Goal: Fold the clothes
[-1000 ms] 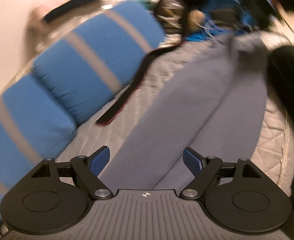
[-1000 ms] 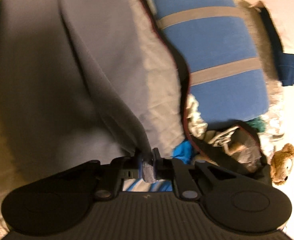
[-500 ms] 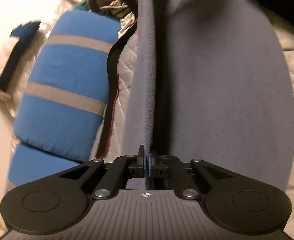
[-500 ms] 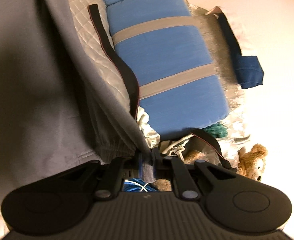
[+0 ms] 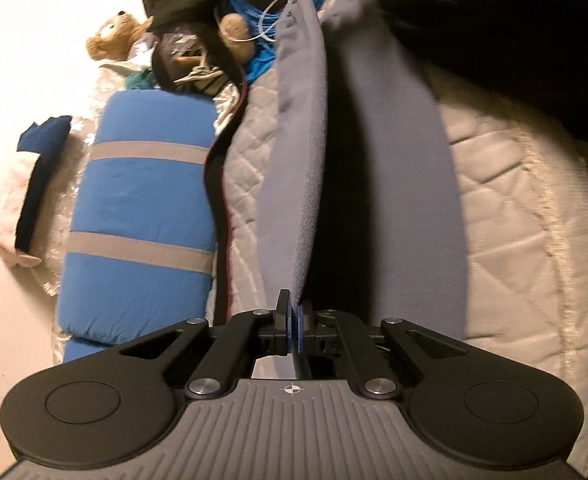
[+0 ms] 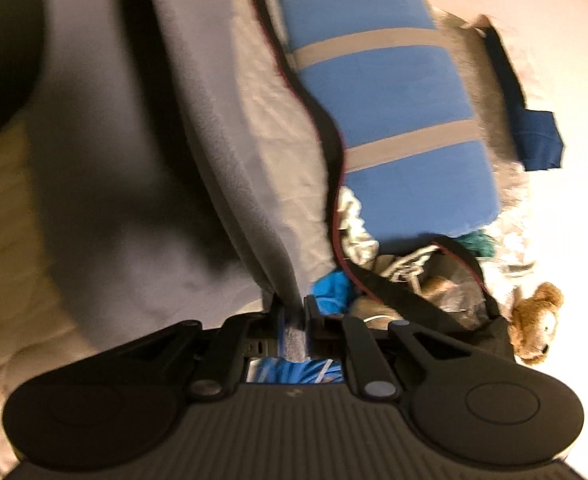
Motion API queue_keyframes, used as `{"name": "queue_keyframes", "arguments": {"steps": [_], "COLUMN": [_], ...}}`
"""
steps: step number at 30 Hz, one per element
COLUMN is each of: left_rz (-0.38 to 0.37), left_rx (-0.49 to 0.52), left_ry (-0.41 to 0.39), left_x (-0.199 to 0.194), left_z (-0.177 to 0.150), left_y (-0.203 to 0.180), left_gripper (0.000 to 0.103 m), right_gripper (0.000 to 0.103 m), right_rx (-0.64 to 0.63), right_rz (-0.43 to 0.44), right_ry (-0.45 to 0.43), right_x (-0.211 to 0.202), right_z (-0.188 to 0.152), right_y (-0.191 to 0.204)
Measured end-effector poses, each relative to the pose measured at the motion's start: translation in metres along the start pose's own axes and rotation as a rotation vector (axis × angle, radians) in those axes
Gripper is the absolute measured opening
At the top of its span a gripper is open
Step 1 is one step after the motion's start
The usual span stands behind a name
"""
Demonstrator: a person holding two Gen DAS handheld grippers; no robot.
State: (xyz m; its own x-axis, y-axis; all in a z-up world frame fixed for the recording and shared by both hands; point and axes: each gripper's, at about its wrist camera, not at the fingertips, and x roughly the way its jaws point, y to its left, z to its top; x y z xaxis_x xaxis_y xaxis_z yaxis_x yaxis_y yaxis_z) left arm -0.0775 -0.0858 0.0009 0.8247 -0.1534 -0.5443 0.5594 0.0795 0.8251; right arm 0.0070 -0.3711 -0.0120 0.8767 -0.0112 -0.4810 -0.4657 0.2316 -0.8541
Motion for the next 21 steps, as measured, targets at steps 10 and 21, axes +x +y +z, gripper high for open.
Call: {"name": "queue_keyframes", "arguments": {"steps": [10,21], "left_rz": [-0.052,-0.114], "left_rx": [0.051,0.06], "left_ry": [0.027,0.07], "left_x": [-0.005,-0.001], "left_z": [0.005,0.007], "left_y": [-0.02,-0.037], "left_gripper": [0.002,0.002], "right_gripper": [0.008,0.008], "right_rx": [-0.085,-0.124], "right_rz": [0.108,0.205], "right_ry": [0.029,0.062], "right_x": [-0.016,-0.019], "right_z": [-0.011,-0.012], "right_y": [0.036,0.05]}}
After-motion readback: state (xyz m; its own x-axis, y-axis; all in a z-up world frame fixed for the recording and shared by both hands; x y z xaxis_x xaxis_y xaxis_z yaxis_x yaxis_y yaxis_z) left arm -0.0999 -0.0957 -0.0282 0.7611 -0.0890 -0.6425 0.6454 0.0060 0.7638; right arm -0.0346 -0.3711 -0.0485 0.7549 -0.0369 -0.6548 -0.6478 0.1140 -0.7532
